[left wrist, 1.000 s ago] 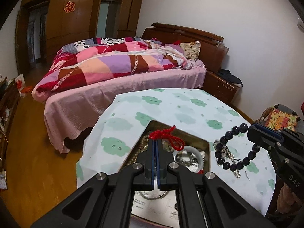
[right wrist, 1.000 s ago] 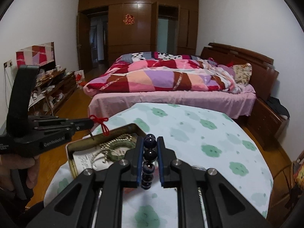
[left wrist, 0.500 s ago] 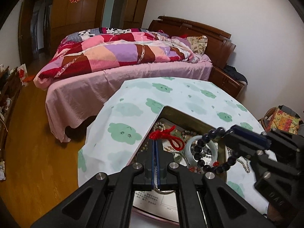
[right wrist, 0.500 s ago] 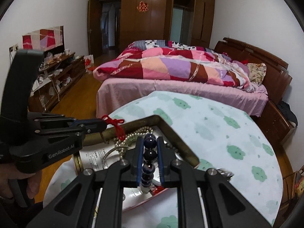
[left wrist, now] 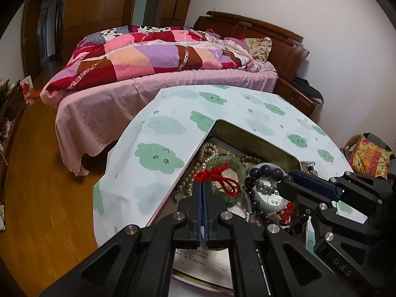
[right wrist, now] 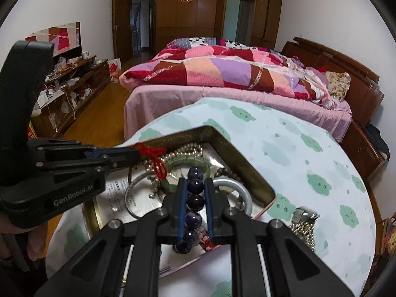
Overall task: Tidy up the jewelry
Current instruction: 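Carry the purple bead bracelet with both tools and lower it into the tin, then open both tools to release the bracelet into the tin, then grasp the gold bead chain with the right tool while the left tool moves to the silver wristwatch, then grasp the silver wristwatch by its band with the left tool, then lift and carry the wristwatch and gold chain over the tin with both tools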
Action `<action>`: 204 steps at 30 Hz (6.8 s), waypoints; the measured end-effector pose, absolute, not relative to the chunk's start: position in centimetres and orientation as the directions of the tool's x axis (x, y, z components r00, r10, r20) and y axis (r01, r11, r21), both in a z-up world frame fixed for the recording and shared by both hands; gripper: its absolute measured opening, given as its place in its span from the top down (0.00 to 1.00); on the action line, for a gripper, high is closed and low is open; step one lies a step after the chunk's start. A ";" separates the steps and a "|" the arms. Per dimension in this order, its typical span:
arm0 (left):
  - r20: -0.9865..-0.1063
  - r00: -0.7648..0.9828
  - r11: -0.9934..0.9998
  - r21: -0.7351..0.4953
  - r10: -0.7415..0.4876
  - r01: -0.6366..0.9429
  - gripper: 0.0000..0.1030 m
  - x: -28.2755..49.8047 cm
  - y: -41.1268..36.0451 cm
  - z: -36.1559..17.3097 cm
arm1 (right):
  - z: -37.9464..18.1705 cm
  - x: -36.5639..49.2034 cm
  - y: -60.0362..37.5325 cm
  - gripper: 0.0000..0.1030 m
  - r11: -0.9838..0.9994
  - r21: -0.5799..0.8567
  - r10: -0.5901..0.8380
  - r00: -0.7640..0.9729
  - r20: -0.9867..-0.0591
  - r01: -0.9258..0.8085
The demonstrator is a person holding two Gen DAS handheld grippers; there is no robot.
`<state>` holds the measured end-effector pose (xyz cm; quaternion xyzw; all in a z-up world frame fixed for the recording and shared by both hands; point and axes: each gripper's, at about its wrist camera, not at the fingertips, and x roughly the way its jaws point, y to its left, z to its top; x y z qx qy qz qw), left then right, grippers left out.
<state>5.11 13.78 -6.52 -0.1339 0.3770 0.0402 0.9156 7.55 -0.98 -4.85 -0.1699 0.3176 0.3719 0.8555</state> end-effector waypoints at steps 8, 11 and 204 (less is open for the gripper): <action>-0.713 0.701 0.963 -0.204 -0.022 -0.176 1.00 5.3 13.6 -7.0 | -5.1 7.7 -1.0 0.84 0.672 -0.055 0.516 0.521 -0.680 -0.738; -0.714 0.700 0.964 -0.201 -0.021 -0.176 1.00 5.3 13.6 -7.0 | -5.3 7.7 -1.0 0.84 0.675 -0.052 0.515 0.520 -0.682 -0.736; -0.749 0.620 0.964 -0.095 -0.234 0.249 0.71 12.7 -8.5 -6.5 | -6.2 9.2 -26.6 0.88 0.909 0.086 0.365 0.683 -0.632 -0.407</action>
